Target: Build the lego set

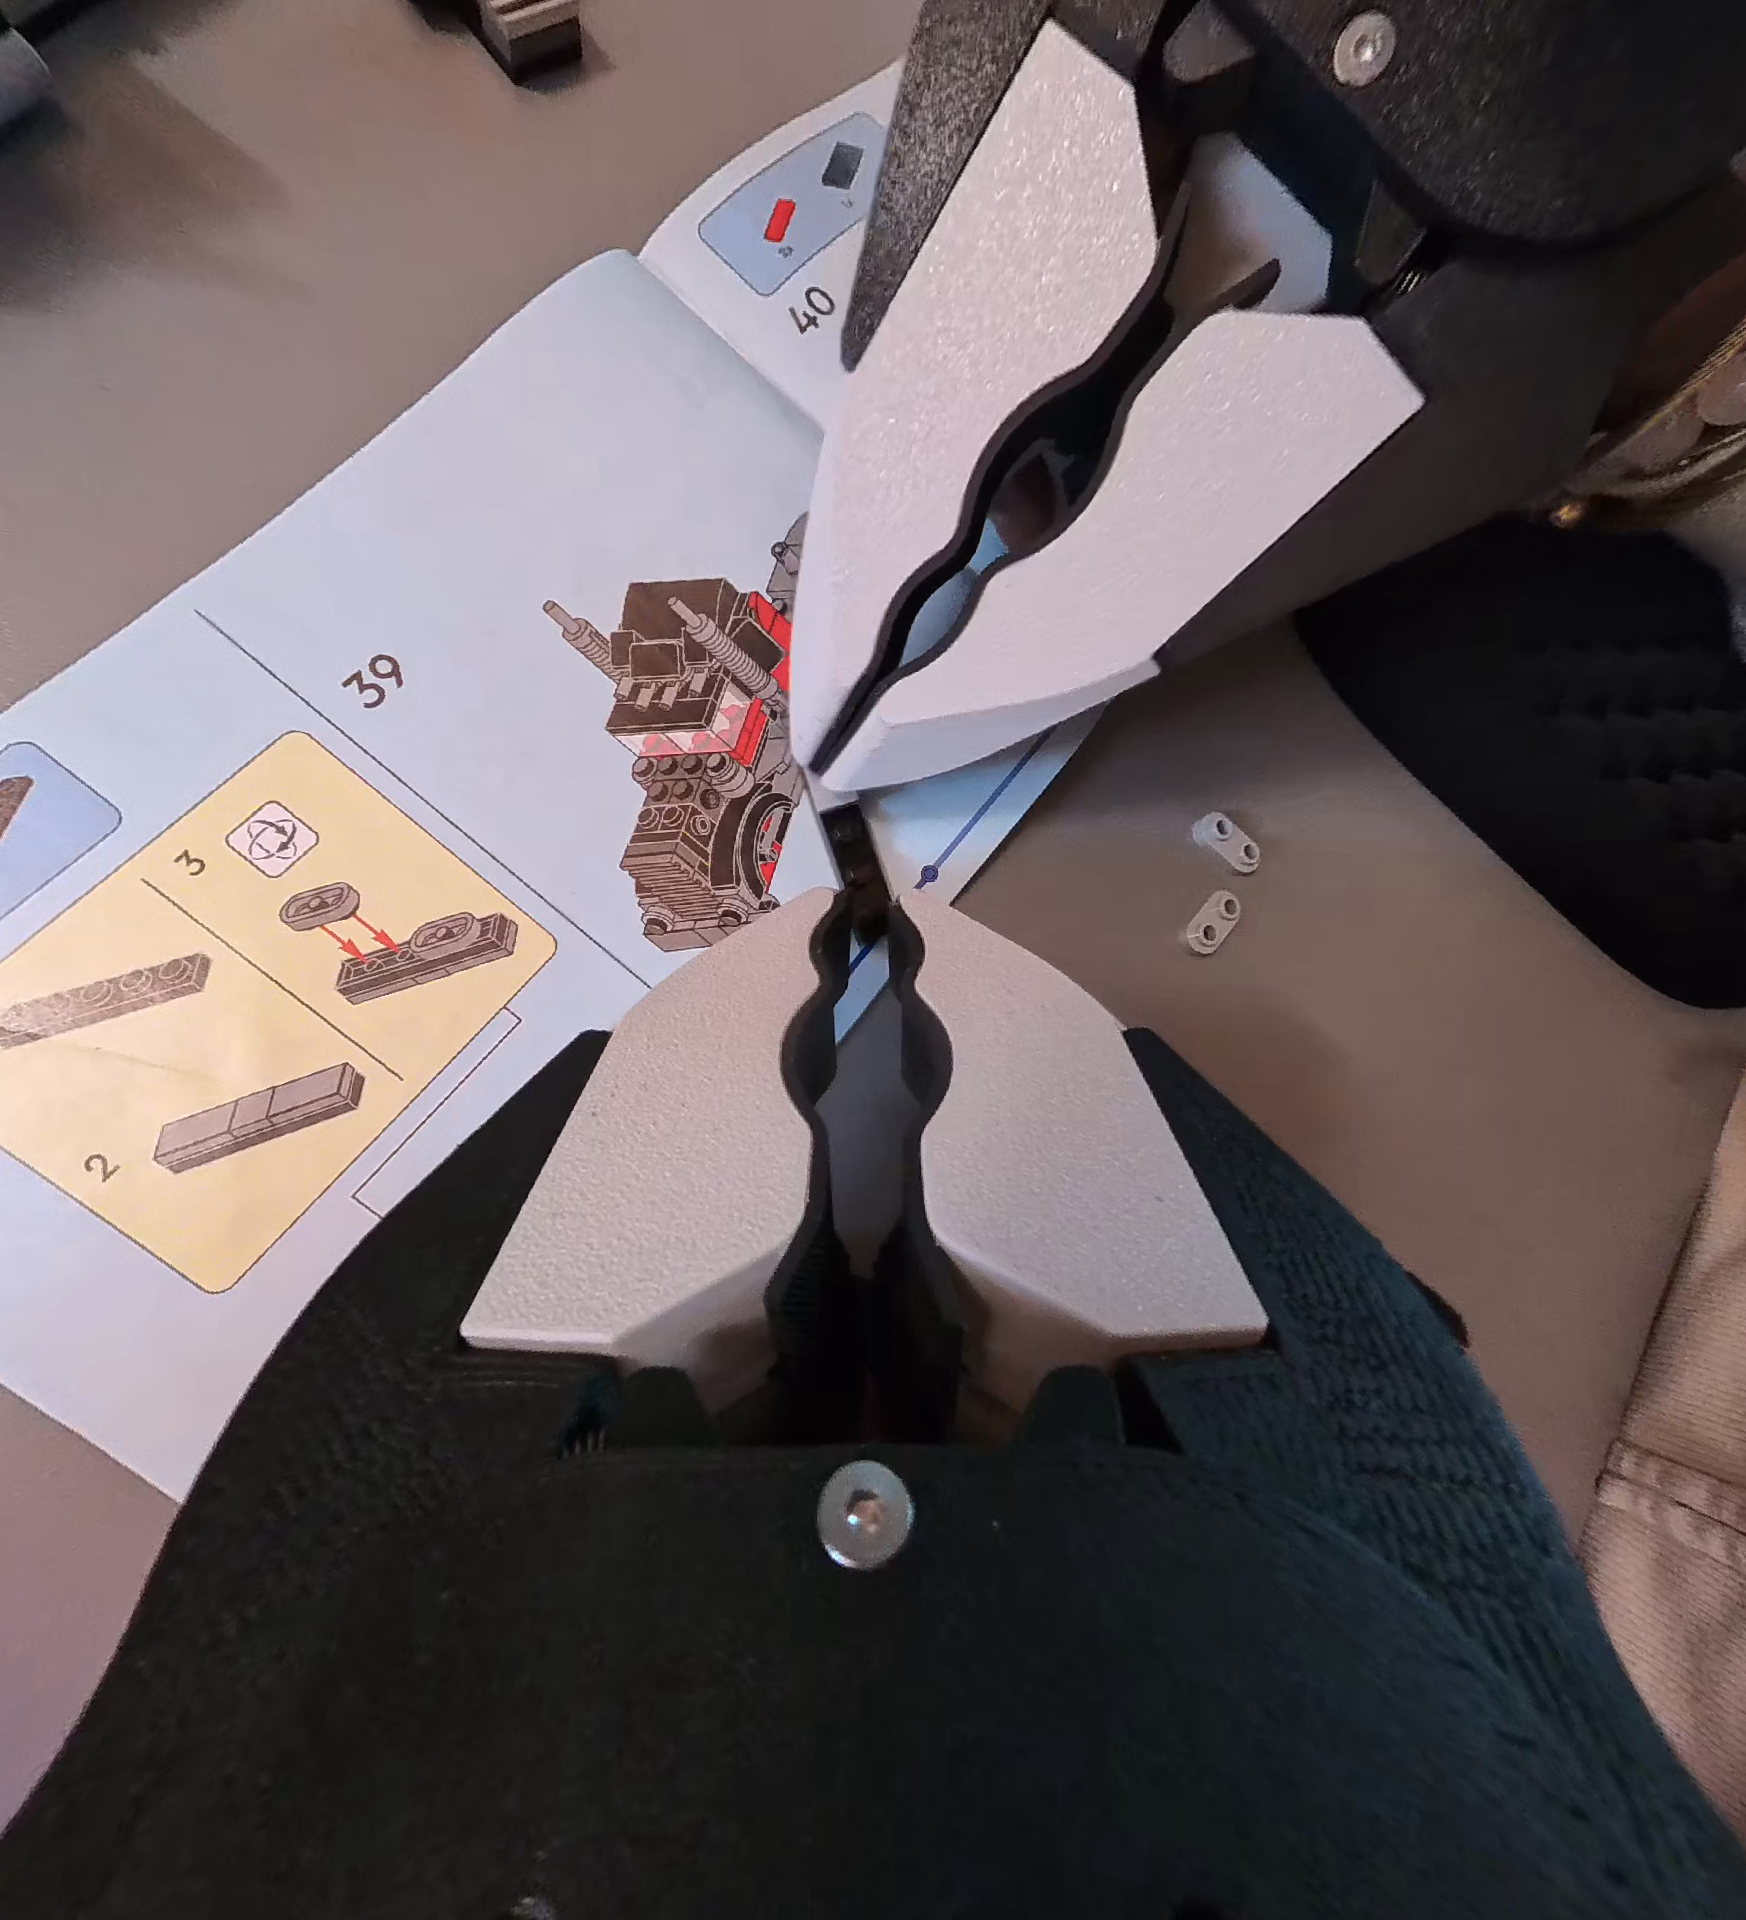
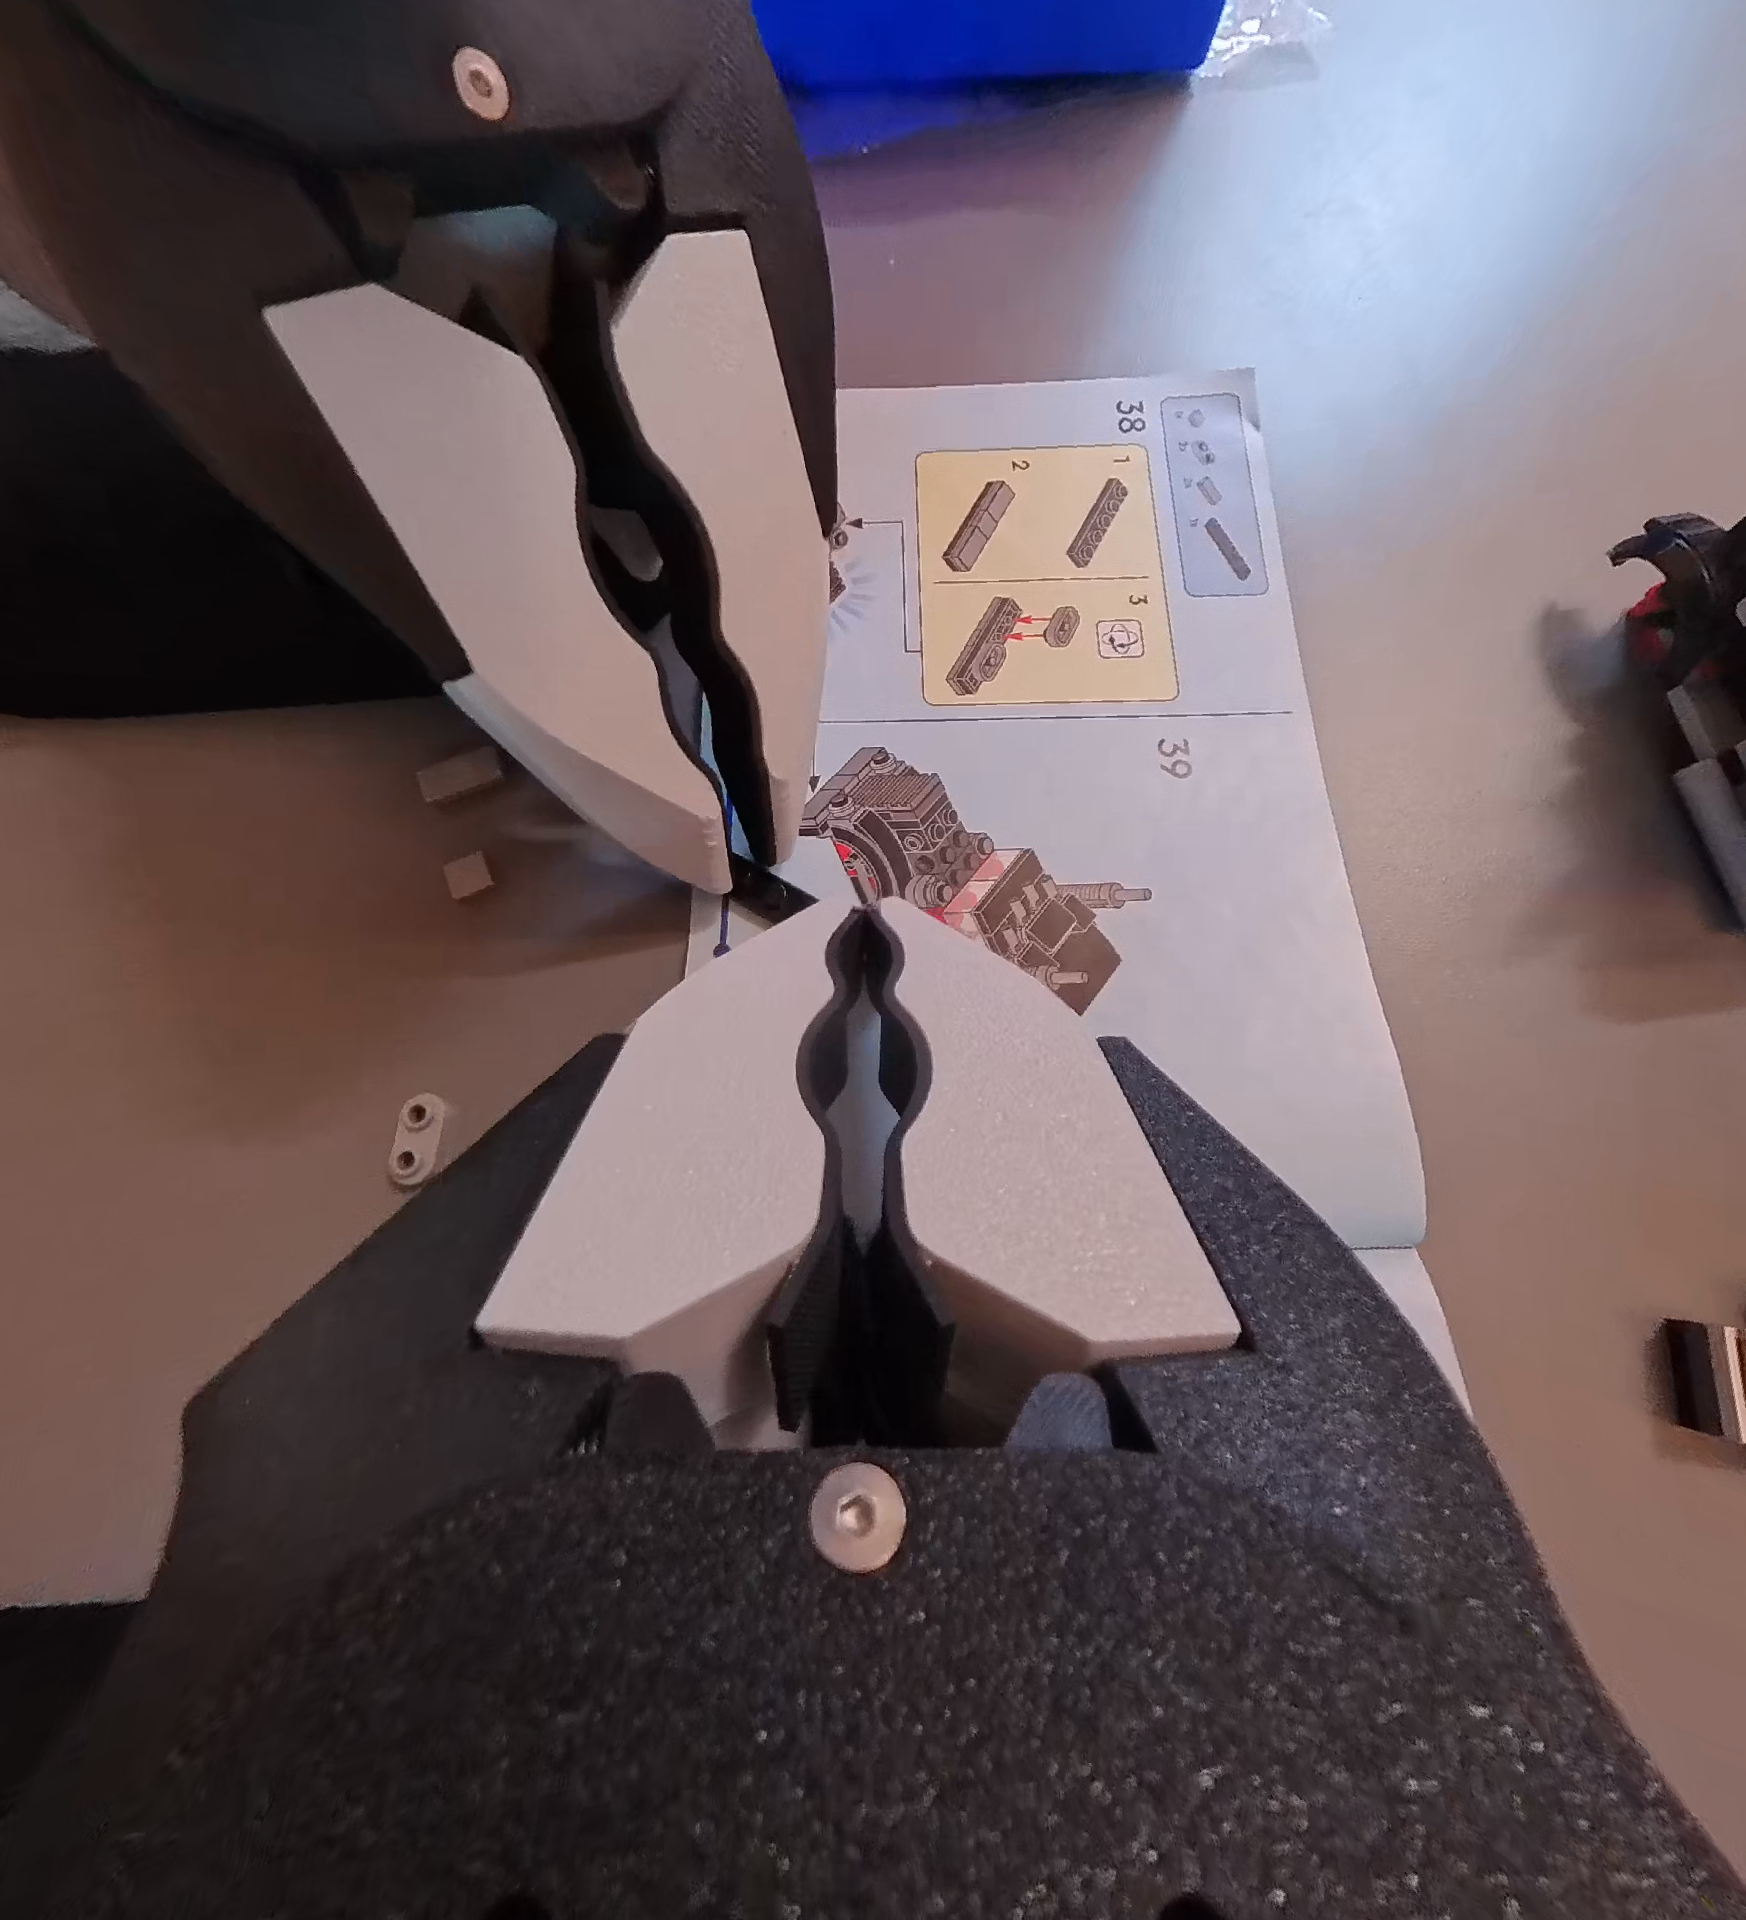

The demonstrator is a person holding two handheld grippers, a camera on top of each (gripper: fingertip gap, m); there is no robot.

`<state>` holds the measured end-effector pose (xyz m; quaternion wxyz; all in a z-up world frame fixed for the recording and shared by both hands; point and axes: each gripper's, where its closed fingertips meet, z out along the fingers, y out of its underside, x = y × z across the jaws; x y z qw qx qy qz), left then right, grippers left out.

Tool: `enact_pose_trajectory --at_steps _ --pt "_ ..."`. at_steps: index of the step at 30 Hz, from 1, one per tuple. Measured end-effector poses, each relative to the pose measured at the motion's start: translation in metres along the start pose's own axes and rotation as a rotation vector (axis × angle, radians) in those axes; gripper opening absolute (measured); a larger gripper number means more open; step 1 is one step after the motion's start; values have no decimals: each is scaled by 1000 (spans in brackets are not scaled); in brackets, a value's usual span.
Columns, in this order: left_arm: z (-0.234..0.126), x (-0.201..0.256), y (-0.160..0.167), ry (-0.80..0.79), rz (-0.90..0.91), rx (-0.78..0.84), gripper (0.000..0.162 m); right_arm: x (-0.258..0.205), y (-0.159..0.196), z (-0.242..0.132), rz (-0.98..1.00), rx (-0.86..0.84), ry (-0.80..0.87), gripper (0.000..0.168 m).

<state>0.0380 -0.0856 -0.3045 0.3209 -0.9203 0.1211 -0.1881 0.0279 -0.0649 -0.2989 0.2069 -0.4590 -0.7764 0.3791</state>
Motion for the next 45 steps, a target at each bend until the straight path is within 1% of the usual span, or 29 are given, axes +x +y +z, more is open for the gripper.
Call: enact_pose_trajectory --at_steps 3,15,20,22,24,26,29,32,33,36,45 --pt "0 0 0 3 -5 0 7 0 0 -1 -29 25 14 0" --pt "2 0 1 -23 30 -19 8 -1 1 -2 -106 25 59 0" --pt "2 0 1 -11 13 -18 7 -2 2 -3 -151 25 85 0" --pt "2 0 1 -10 12 -18 7 -2 2 -3 -177 25 103 0" --pt "2 0 1 -8 8 -17 7 -9 4 -2 -223 17 83 0" --pt "2 0 1 -8 9 -17 7 -9 4 -2 -249 18 110 0" --pt "2 -1 1 -4 4 -15 7 -8 3 -3 -178 20 64 0" --pt "2 -1 1 3 -3 -14 7 1 -7 -12 -69 99 61 0" --pt "2 0 1 4 -4 -14 7 5 -6 -14 -50 88 78 0" --pt "2 -1 1 10 -11 -14 7 1 5 -7 -75 4 60 0" --pt "2 -1 1 12 -14 -13 7 0 5 -4 -21 22 38 0"
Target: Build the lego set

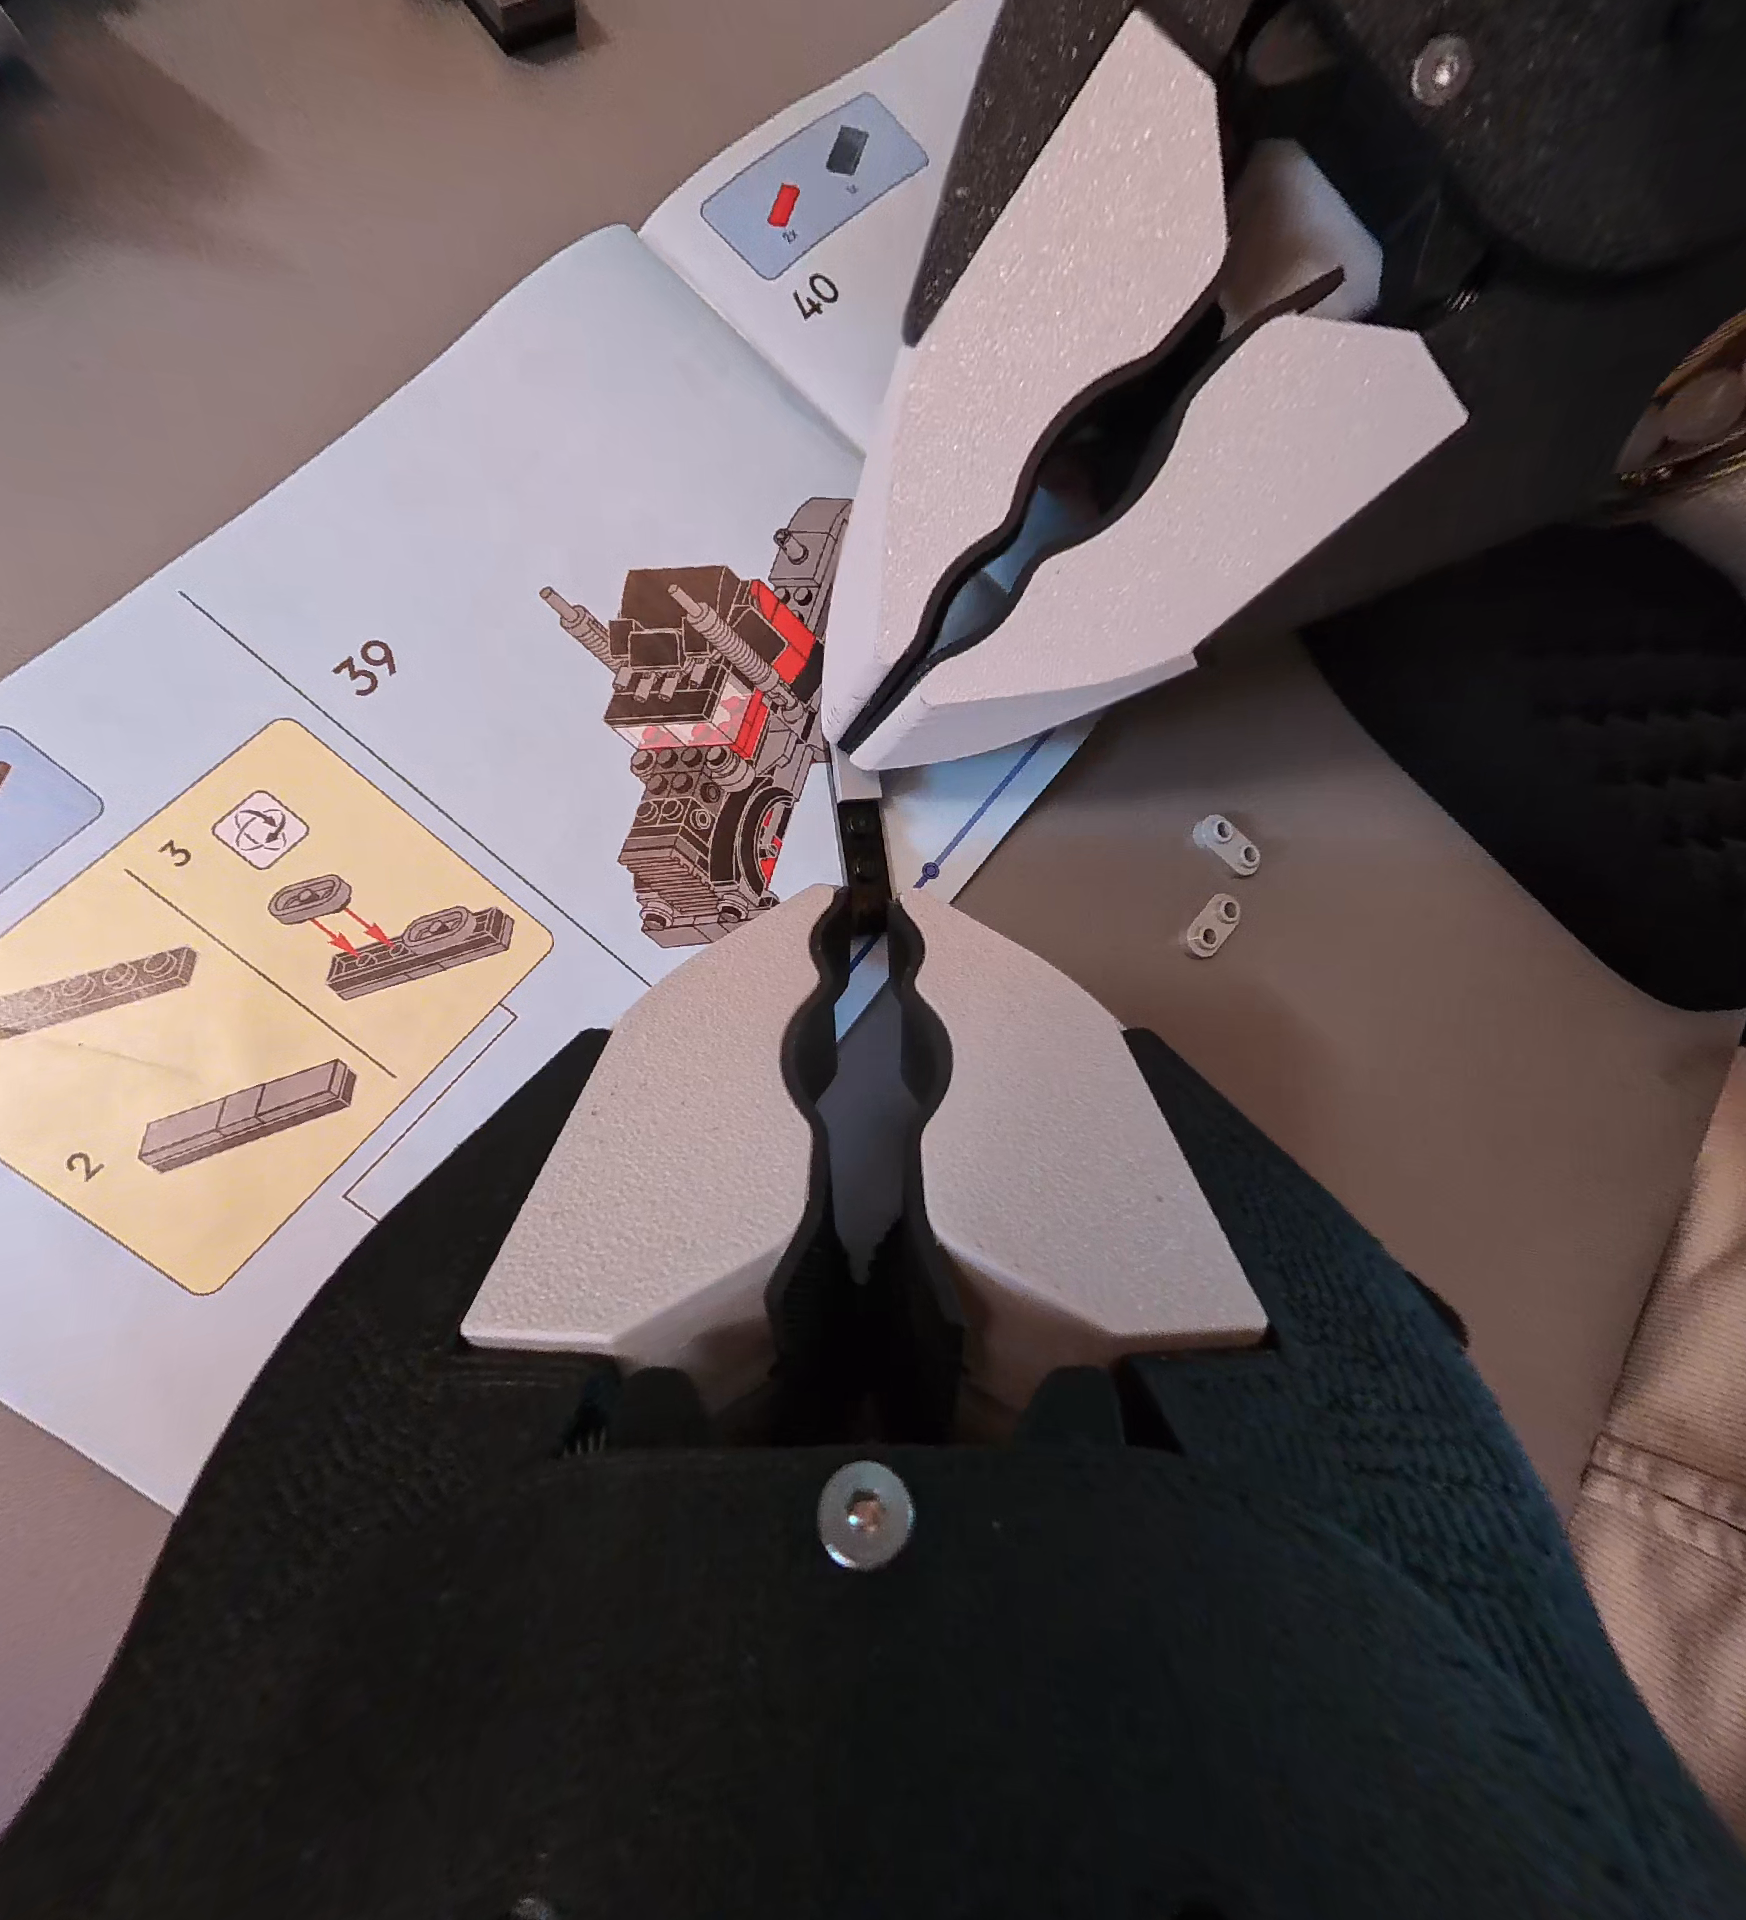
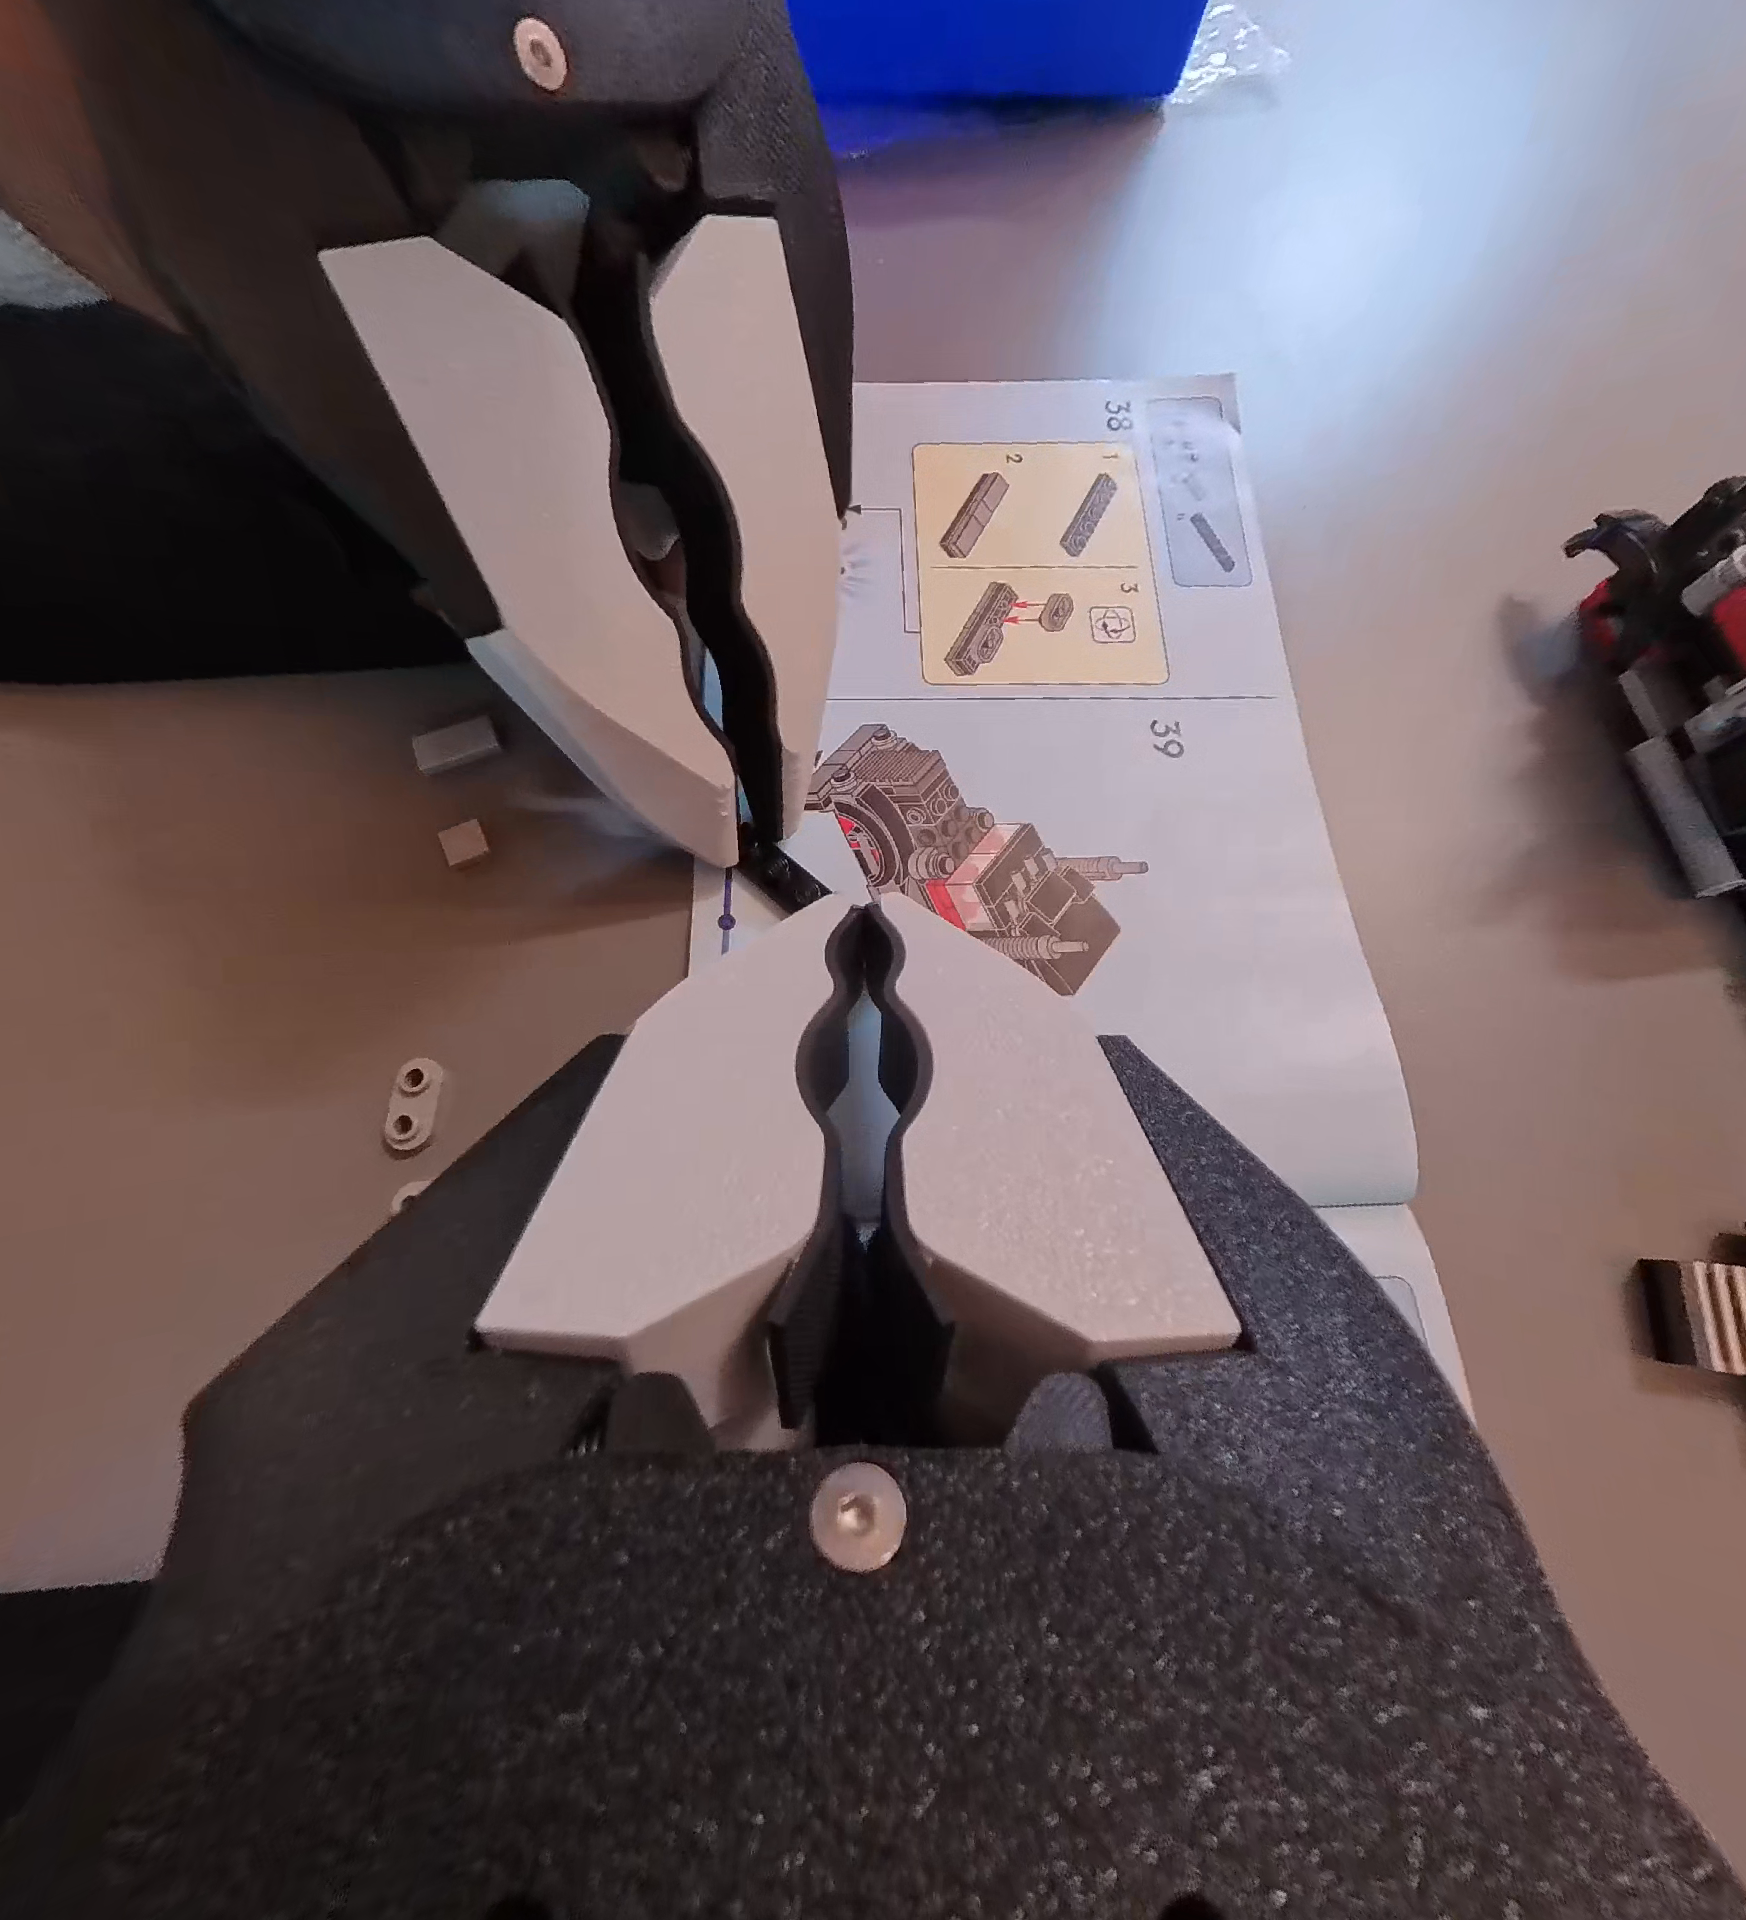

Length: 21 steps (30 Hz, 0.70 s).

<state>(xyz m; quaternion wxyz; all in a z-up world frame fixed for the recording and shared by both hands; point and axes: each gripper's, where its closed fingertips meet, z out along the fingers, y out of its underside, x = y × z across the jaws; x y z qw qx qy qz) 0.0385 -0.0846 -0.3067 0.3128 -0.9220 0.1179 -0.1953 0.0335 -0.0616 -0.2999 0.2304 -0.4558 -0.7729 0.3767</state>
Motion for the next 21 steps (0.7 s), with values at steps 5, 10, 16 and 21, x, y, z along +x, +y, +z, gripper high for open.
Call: enact_pose_trajectory --at_steps 5,10,16,21 --pt "0 0 0 3 -4 0 7 0 2 0 62 -6 -34 0" --pt "0 0 0 4 -5 -2 7 0 2 0 48 -7 -21 0" --pt "-1 1 0 29 -13 -1 7 0 1 0 55 -5 -20 0" --pt "-42 15 -16 121 47 165 19 -14 -23 -15 13 62 -54 30"
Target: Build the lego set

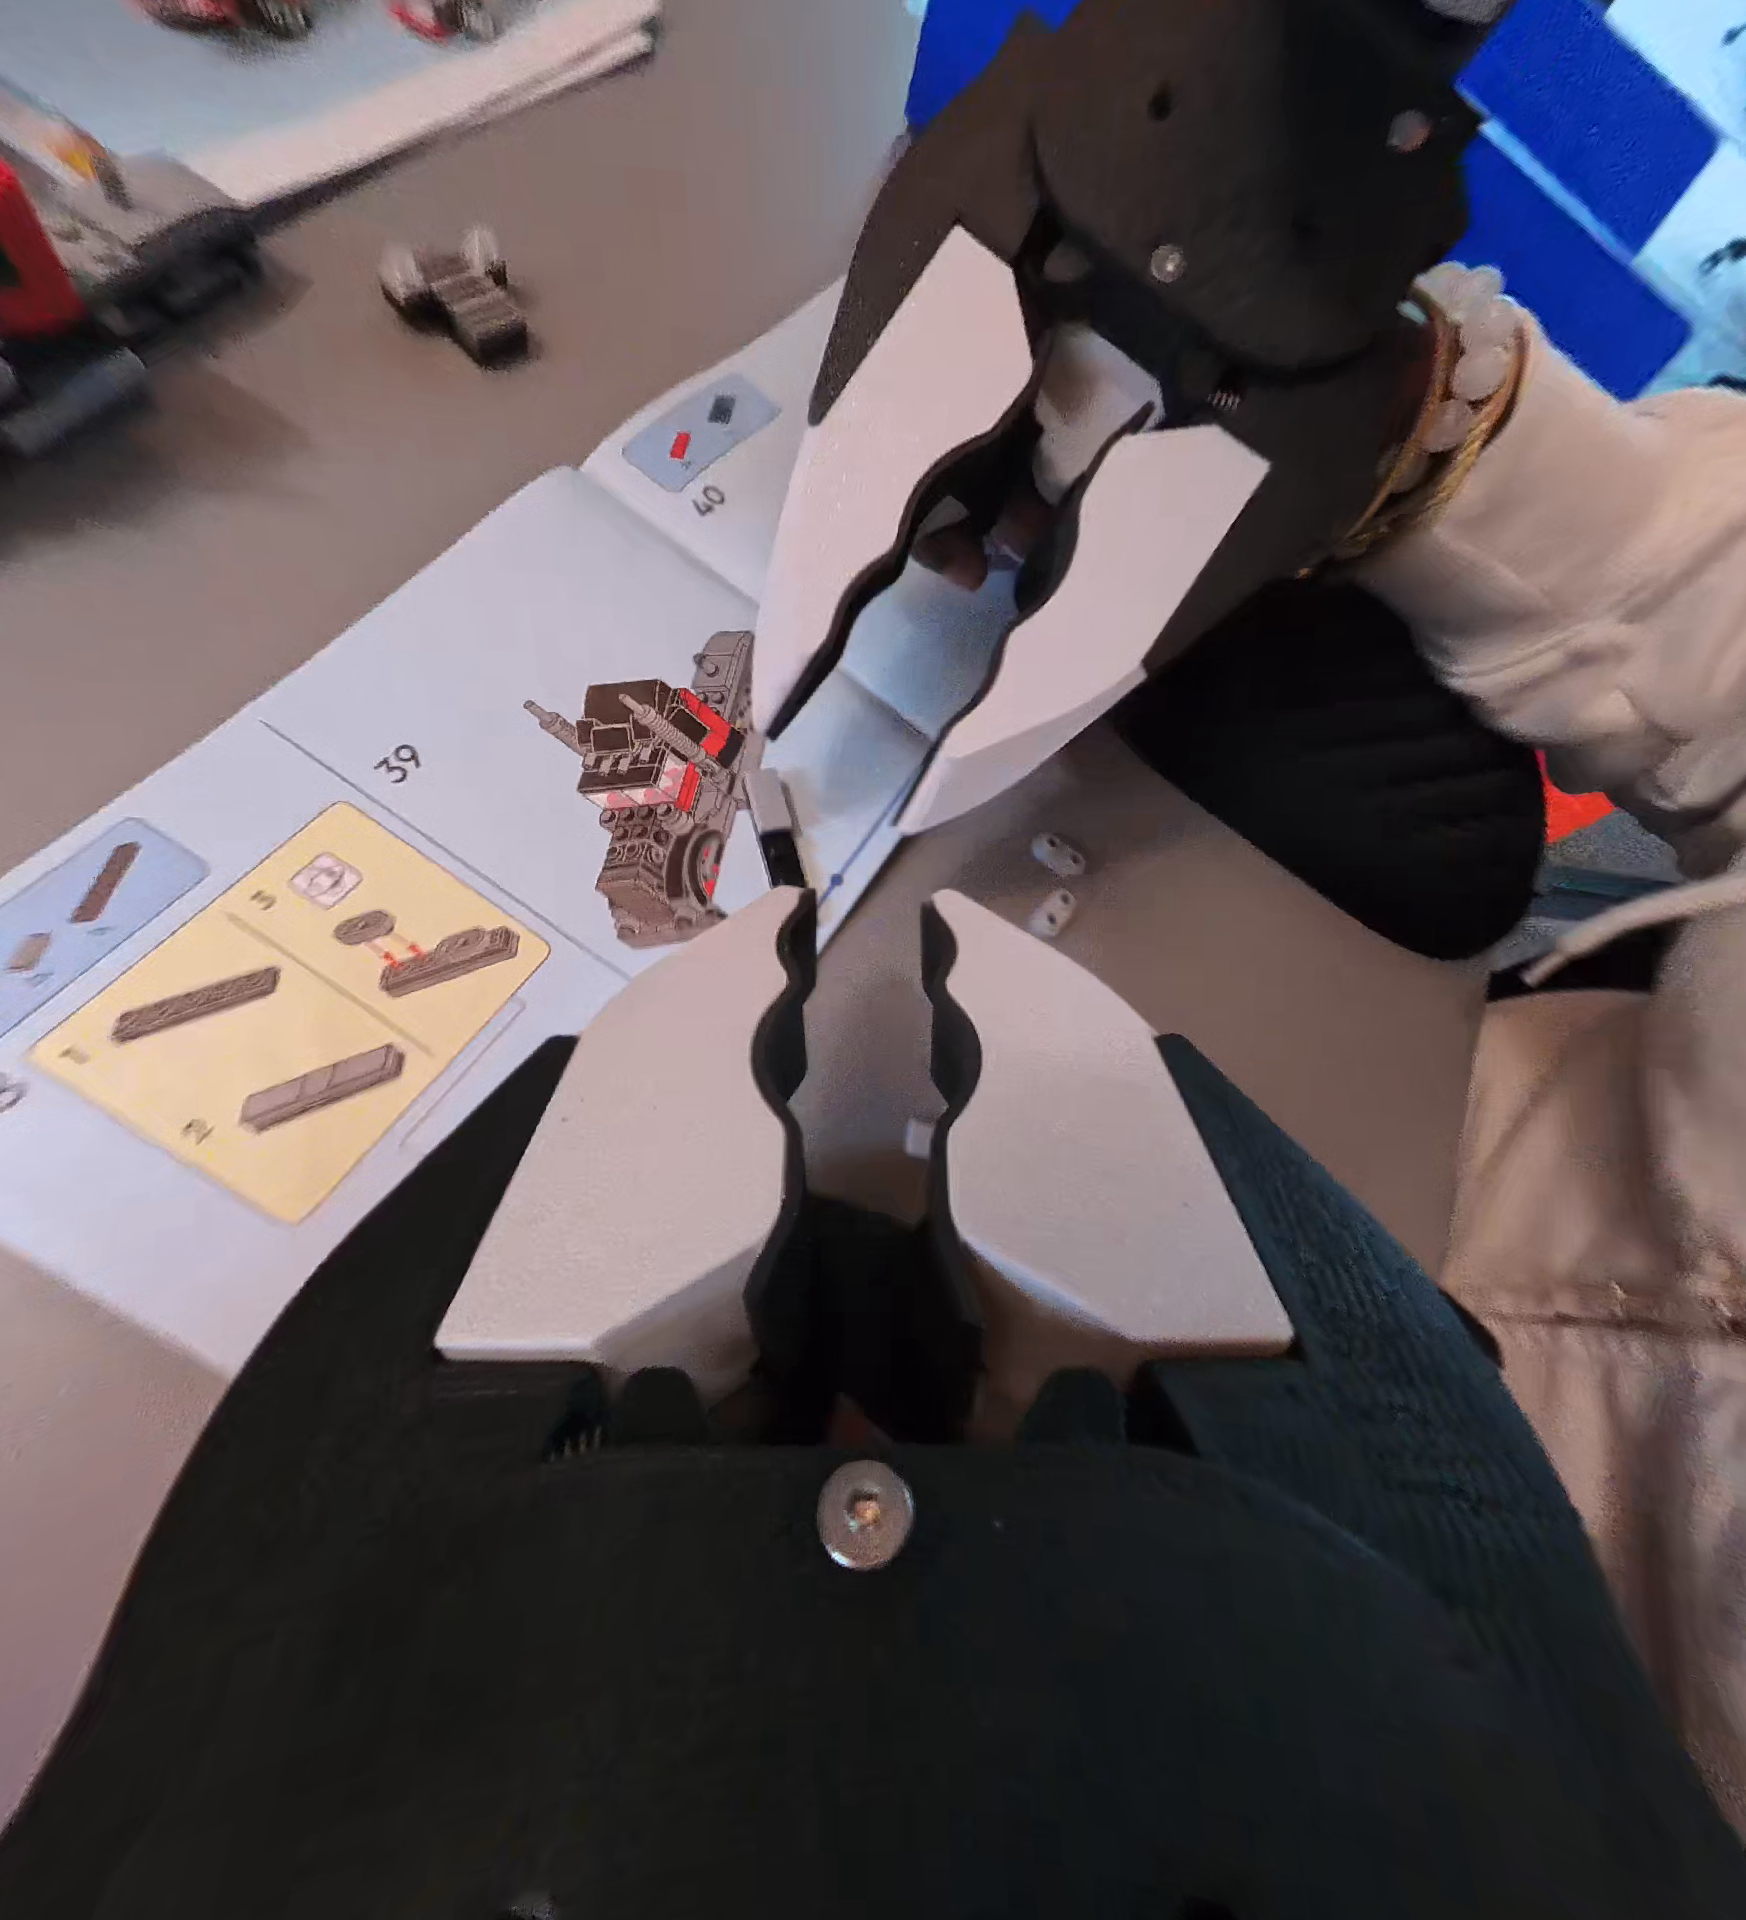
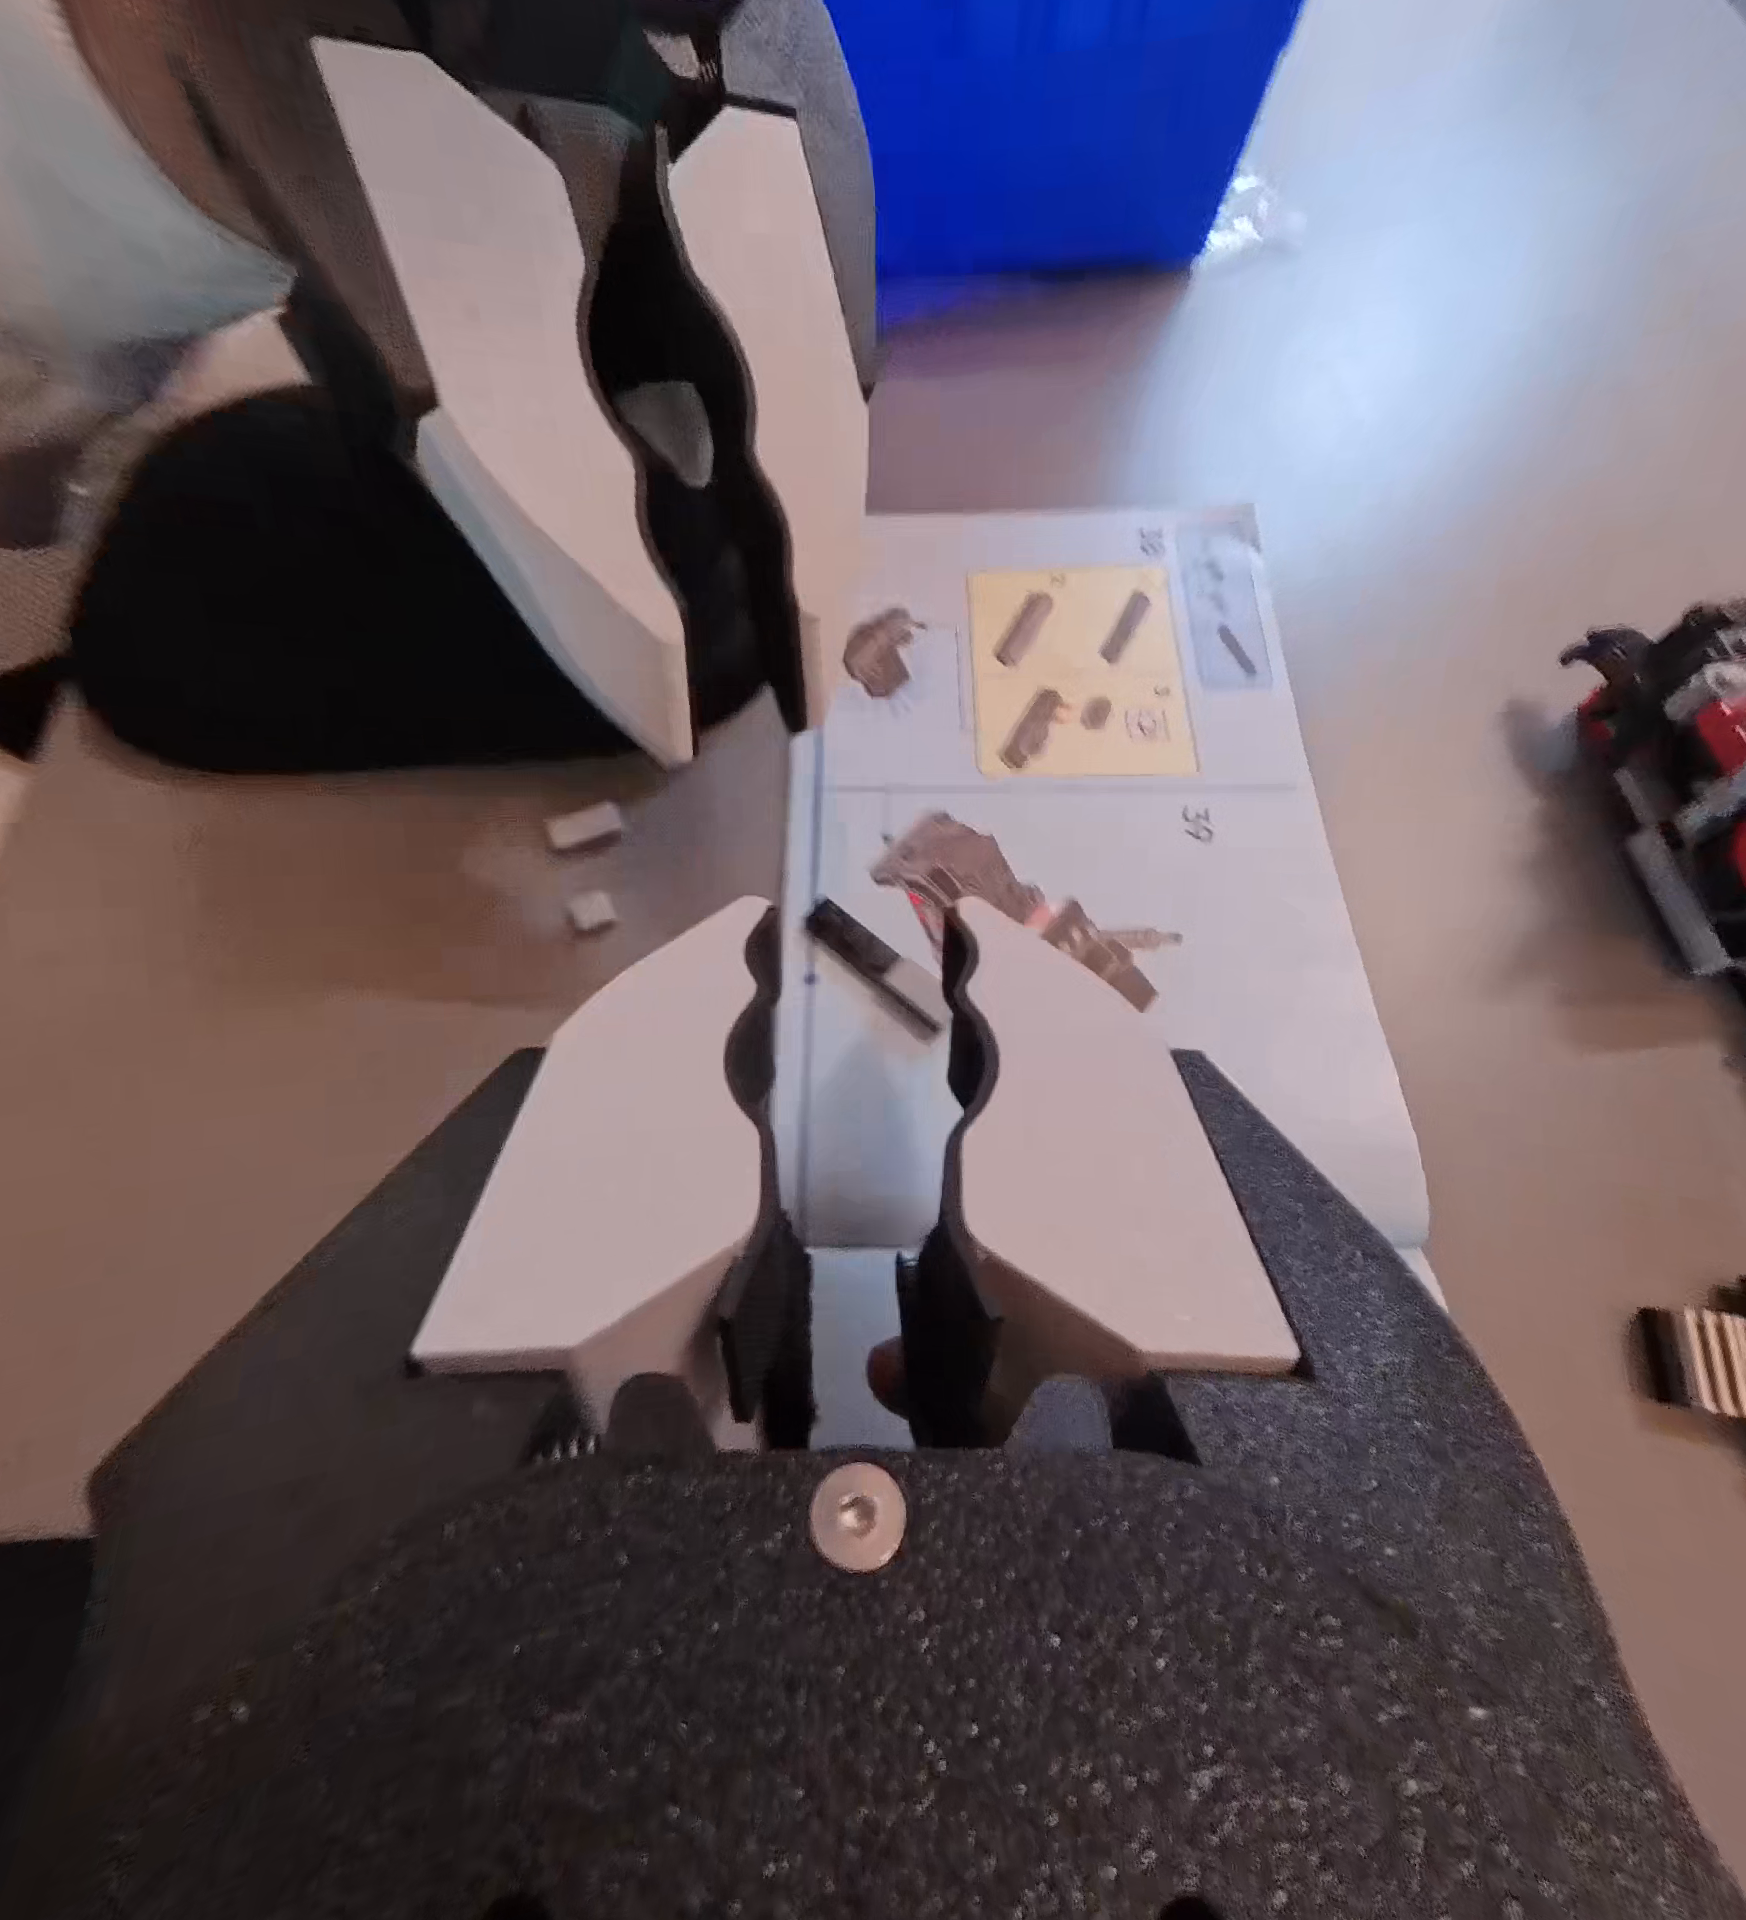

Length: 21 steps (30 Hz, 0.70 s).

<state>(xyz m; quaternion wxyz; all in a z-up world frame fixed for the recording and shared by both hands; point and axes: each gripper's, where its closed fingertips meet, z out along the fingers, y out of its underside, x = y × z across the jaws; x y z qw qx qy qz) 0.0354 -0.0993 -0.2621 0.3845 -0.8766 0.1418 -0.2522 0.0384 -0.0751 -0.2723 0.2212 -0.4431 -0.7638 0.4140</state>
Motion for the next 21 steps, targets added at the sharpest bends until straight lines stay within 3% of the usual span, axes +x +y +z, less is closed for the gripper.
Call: enact_pose_trajectory --at_steps 7,21 --pt "-38 -4 27 -104 -21 -13 21 -67 -6 30 -94 -91 -209 35" --pt "-31 -5 39 -89 -26 -49 21 -71 7 53 -120 -160 -208 16"
